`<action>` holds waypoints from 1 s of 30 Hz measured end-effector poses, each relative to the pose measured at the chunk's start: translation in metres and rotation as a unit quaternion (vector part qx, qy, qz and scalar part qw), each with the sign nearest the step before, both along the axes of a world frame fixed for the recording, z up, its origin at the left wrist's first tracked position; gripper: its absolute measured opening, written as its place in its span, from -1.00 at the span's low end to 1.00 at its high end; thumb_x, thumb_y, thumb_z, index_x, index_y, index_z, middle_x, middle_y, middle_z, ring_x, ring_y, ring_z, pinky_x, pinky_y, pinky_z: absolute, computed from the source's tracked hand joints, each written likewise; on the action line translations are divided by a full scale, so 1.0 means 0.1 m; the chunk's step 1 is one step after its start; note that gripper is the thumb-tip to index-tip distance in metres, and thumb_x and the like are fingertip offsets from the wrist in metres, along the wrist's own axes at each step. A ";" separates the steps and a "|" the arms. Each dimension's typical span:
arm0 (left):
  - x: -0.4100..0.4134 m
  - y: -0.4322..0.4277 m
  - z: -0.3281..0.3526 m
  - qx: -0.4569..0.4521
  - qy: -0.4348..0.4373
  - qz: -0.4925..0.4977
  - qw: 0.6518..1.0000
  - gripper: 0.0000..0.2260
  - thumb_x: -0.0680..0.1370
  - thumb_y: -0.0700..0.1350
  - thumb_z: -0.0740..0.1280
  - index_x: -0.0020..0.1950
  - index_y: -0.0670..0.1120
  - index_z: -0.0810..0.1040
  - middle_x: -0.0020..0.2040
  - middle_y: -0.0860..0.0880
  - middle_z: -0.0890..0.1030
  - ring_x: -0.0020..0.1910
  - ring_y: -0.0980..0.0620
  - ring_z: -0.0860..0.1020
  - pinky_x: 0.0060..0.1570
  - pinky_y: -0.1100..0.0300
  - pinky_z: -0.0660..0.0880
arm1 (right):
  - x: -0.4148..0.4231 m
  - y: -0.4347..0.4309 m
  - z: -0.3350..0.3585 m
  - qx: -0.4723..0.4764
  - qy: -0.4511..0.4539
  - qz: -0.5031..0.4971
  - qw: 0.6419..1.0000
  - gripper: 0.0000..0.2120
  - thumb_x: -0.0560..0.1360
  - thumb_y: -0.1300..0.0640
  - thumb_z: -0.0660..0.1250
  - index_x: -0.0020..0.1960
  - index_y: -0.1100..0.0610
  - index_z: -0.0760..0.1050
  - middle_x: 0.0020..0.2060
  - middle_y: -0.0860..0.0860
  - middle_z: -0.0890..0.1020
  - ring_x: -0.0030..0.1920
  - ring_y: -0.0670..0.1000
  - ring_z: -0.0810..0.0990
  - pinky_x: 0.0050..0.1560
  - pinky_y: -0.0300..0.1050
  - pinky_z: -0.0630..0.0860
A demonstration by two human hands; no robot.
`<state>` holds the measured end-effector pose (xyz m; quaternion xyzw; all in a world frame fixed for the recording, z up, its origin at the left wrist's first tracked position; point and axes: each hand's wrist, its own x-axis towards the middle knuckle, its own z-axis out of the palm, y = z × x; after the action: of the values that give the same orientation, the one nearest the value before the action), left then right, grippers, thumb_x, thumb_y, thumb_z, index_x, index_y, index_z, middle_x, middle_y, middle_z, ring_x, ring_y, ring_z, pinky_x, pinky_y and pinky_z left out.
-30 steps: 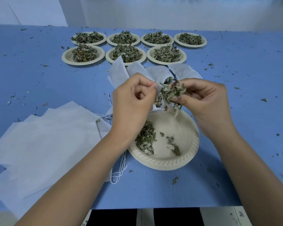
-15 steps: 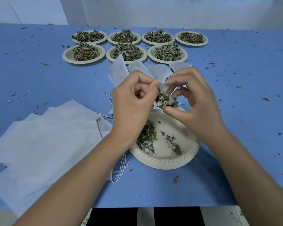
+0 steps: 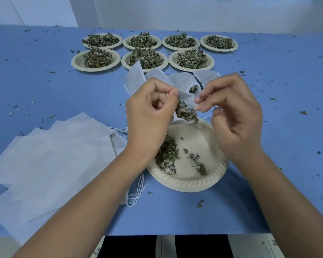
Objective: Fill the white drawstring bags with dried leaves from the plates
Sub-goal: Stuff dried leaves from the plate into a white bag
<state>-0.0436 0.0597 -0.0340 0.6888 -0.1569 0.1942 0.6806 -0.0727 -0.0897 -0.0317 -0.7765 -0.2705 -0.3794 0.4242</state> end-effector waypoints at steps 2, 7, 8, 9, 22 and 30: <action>-0.01 0.00 0.00 -0.003 -0.003 -0.007 1.000 -0.88 0.55 -0.26 0.37 -0.19 -0.12 0.55 -0.50 0.00 0.45 -0.52 0.22 0.36 -0.43 0.40 0.30 | -0.02 0.01 0.00 -0.061 -0.007 -0.009 0.998 -0.76 0.46 0.33 0.11 -0.17 0.30 0.56 -0.13 0.13 0.60 -0.03 0.12 0.58 0.01 0.11 0.46; -0.04 -0.01 0.02 0.012 -0.007 -0.044 0.999 -0.83 0.54 -0.24 0.38 -0.21 -0.04 0.53 -0.48 -0.03 0.45 -0.51 0.22 0.33 -0.45 0.40 0.27 | 0.01 0.09 -0.07 -0.243 0.075 0.001 0.967 -0.71 0.58 0.11 0.07 -0.16 0.16 0.50 -0.09 -0.02 0.54 0.06 -0.01 0.49 0.15 -0.05 0.17; -0.03 0.00 0.02 0.011 -0.007 -0.041 0.999 -0.84 0.55 -0.24 0.38 -0.21 -0.05 0.53 -0.47 -0.08 0.45 -0.51 0.22 0.33 -0.45 0.39 0.27 | 0.01 0.07 -0.06 -0.231 0.080 0.006 0.970 -0.71 0.58 0.11 0.08 -0.15 0.17 0.53 -0.07 -0.01 0.56 0.05 0.00 0.51 0.14 -0.05 0.18; -0.03 0.00 0.03 0.007 -0.006 -0.035 0.999 -0.86 0.55 -0.23 0.37 -0.20 -0.08 0.54 -0.46 -0.14 0.47 -0.51 0.20 0.34 -0.45 0.37 0.28 | 0.00 0.04 -0.04 -0.205 0.073 0.007 0.976 -0.71 0.58 0.11 0.10 -0.11 0.19 0.57 -0.04 -0.01 0.58 0.07 -0.01 0.53 0.14 -0.04 0.19; 0.01 0.04 0.05 -0.007 -0.001 0.019 1.000 -0.83 0.56 -0.24 0.35 -0.21 -0.05 0.53 -0.49 0.04 0.45 -0.54 0.17 0.35 -0.46 0.32 0.33 | 0.06 -0.08 0.00 -0.080 0.026 0.024 0.996 -0.88 0.43 0.47 0.41 -0.18 0.29 0.62 -0.21 0.13 0.61 -0.18 0.03 0.60 -0.12 -0.13 0.53; -0.08 -0.04 0.01 0.039 -0.022 -0.063 0.997 -0.90 0.54 -0.25 0.38 -0.18 -0.14 0.55 -0.45 -0.12 0.50 -0.49 0.06 0.41 -0.44 0.28 0.35 | 0.03 0.08 -0.03 -0.050 0.022 -0.039 0.998 -0.87 0.38 0.44 0.43 -0.27 0.28 0.55 -0.31 0.00 0.56 -0.26 0.02 0.56 -0.17 -0.23 0.50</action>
<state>-0.0521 0.0558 -0.0329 0.6990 -0.2220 0.1597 0.6607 -0.0695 -0.0814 -0.0349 -0.8149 -0.2488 -0.3648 0.3755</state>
